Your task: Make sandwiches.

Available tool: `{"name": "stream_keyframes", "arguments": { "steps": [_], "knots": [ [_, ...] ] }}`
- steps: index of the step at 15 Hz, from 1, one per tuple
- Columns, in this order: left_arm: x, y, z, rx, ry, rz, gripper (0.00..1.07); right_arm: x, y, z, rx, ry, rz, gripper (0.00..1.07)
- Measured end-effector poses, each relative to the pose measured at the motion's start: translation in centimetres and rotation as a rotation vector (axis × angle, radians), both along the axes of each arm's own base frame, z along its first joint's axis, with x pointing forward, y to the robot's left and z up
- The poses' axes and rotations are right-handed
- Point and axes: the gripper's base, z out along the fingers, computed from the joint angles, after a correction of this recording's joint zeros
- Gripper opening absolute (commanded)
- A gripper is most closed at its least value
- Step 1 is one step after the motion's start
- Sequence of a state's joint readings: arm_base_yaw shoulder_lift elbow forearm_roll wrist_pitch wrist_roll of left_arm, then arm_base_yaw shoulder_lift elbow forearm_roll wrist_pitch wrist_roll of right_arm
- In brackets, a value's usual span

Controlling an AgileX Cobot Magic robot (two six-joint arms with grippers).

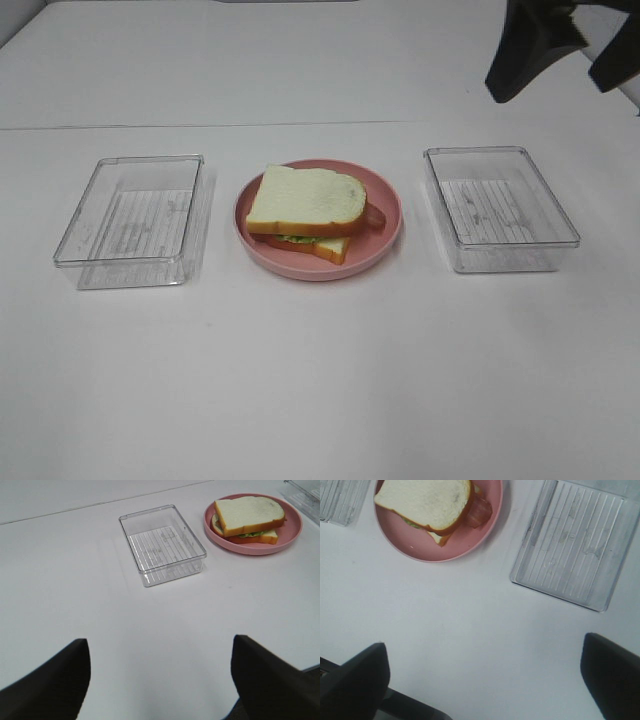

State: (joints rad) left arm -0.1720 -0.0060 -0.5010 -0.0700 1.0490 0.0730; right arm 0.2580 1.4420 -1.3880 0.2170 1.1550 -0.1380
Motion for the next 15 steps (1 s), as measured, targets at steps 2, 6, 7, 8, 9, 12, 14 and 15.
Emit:
{"name": "stream_keyframes", "arguments": {
  "steps": [2,6,7,8,9,12,14,15],
  "knots": [
    [0.0,0.0,0.0,0.001,0.000,0.000,0.75,-4.1,-1.2,1.9,0.010,-0.074,-0.001,0.97],
    [0.0,-0.1,0.0,0.012,-0.004,-0.025,0.75,-13.4,-3.7,0.7,0.040,-0.133,-0.047,0.97],
    [0.0,-0.1,0.0,0.015,-0.005,-0.026,0.75,-15.4,-4.2,-0.4,0.046,-0.141,-0.050,0.97],
    [0.0,-0.1,0.0,0.018,-0.006,-0.027,0.75,-17.3,-4.7,-2.0,0.041,-0.138,-0.053,0.97],
    [0.0,-0.1,0.0,0.018,-0.006,-0.028,0.75,-18.1,-5.0,-2.9,0.034,-0.137,-0.055,0.97],
    [0.0,-0.1,0.0,0.018,-0.006,-0.028,0.75,-22.0,-6.6,-7.4,-0.023,-0.156,-0.065,0.97],
    [0.0,-0.2,0.0,0.018,-0.006,-0.028,0.75,-23.7,-7.2,-8.2,-0.008,-0.254,-0.078,0.97],
    [0.0,-0.2,0.0,0.018,-0.006,-0.028,0.75,-24.1,-7.3,-8.2,0.007,-0.312,-0.086,0.97]
  ]
}}
